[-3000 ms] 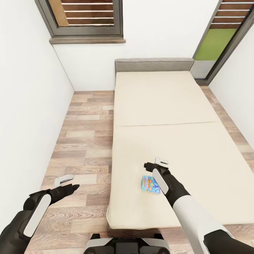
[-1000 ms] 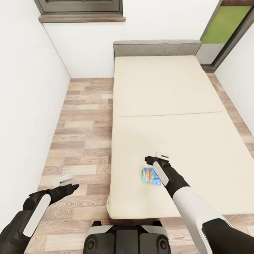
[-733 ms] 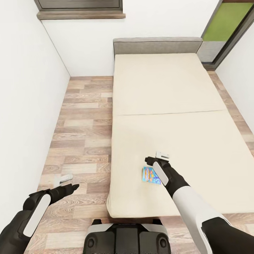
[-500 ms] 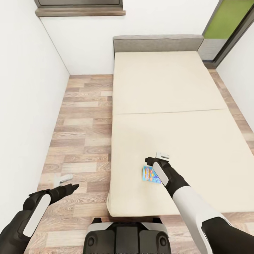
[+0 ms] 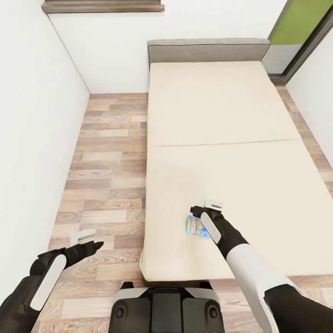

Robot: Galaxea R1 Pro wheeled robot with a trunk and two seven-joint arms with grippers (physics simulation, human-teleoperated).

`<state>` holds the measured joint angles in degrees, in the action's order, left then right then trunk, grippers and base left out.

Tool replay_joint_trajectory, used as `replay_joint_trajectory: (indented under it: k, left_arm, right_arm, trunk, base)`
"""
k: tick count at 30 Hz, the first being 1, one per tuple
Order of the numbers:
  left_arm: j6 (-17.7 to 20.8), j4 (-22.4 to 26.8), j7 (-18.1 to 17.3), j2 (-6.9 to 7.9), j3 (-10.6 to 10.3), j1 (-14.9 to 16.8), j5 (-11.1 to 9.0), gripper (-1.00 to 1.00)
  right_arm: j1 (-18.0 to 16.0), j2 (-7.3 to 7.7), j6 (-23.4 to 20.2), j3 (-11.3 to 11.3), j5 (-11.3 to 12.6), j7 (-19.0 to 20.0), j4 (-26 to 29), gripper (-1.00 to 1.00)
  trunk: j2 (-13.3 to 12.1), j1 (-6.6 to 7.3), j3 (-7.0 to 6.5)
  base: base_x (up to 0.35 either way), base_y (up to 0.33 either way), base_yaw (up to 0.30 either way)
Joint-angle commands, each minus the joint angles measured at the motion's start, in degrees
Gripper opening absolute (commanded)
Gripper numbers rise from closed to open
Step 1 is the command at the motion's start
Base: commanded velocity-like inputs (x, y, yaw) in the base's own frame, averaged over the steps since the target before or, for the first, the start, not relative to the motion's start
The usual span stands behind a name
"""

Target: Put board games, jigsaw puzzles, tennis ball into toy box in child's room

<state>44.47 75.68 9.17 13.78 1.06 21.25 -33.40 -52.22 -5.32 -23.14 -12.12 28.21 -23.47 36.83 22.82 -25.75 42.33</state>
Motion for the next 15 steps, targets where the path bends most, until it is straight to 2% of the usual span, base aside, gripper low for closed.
replay_joint_trajectory:
  k: [1,15]
  left_arm:
    - [0.2,0.1,0.5,0.01,0.0,0.0,-0.6,1.00]
    - [0.2,0.1,0.5,0.01,0.0,0.0,-0.6,1.00]
  right_arm:
    - [0.0,0.04,-0.2,-0.3,0.5,-0.5,0.1,1.00]
    - [0.0,0.04,-0.2,-0.3,0.5,-0.5,0.1,1.00]
  trunk:
    - [0.1,-0.03,0.17]
    - [0.1,-0.03,1.48]
  base:
    - [0.000,0.000,0.000]
    - [0.000,0.000,0.000]
